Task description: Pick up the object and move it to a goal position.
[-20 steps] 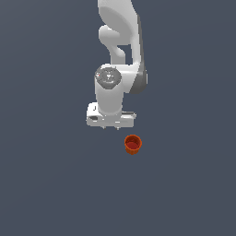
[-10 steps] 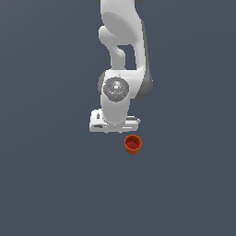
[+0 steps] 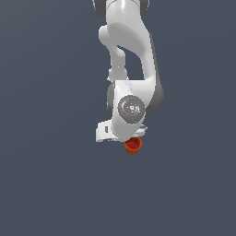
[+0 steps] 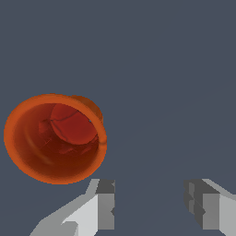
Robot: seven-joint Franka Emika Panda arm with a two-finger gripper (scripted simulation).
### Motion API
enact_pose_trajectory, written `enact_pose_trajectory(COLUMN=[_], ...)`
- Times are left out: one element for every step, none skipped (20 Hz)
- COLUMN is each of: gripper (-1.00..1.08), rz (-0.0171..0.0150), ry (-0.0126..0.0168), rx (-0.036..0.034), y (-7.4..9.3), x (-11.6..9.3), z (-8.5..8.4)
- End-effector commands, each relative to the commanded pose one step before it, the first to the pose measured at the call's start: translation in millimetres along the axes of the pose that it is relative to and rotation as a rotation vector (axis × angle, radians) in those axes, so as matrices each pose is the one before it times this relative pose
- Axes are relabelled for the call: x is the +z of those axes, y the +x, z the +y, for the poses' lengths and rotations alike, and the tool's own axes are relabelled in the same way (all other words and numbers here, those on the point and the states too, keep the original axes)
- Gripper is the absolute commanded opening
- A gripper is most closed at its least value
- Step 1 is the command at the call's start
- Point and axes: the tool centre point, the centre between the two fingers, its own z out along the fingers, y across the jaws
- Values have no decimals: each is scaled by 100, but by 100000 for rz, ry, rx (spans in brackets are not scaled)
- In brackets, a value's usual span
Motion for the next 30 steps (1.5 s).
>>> enact_pose_trajectory(gripper=[28, 28, 28, 28, 28, 28, 28, 28, 28, 28, 28, 28, 28, 28, 28, 28, 28, 28, 28, 28, 28, 28, 28, 28, 28, 28, 28, 28, 28, 28], rz=[-3043, -1189, -1191, -1193, -1194, -1195, -1196, -1182, -1126, -1066, -1005, -946, -886, -825, -765, -704, -643, -582, -520, -461, -396, -339, -276, -212, -155, -95, 0, 148, 0, 0], ry=[-1141, -441, -439, -437, -434, -430, -426, -416, -392, -366, -341, -317, -293, -269, -246, -224, -202, -181, -160, -141, -120, -102, -83, -63, -46, -28, 0, 52, 0, 0], rx=[-2960, -1129, -1112, -1095, -1078, -1060, -1042, -1011, -946, -880, -816, -756, -697, -639, -585, -531, -480, -429, -380, -334, -285, -242, -196, -150, -109, -67, 0, 80, 0, 0], y=[652, 245, 237, 229, 221, 212, 204, 193, 176, 159, 144, 130, 117, 104, 93, 82, 73, 63, 55, 48, 39, 34, 27, 19, 15, 10, -14, 3, -1, -3], x=[95, 34, 32, 32, 31, 30, 30, 29, 28, 26, 24, 24, 23, 21, 20, 19, 17, 16, 14, 14, 11, 11, 8, 5, 5, 4, -13, 21, 18, 55], z=[-506, -194, -192, -191, -189, -187, -186, -182, -172, -162, -152, -143, -133, -123, -114, -105, -96, -87, -78, -69, -58, -51, -41, -31, -24, -15, 10, -10, 0, 1])
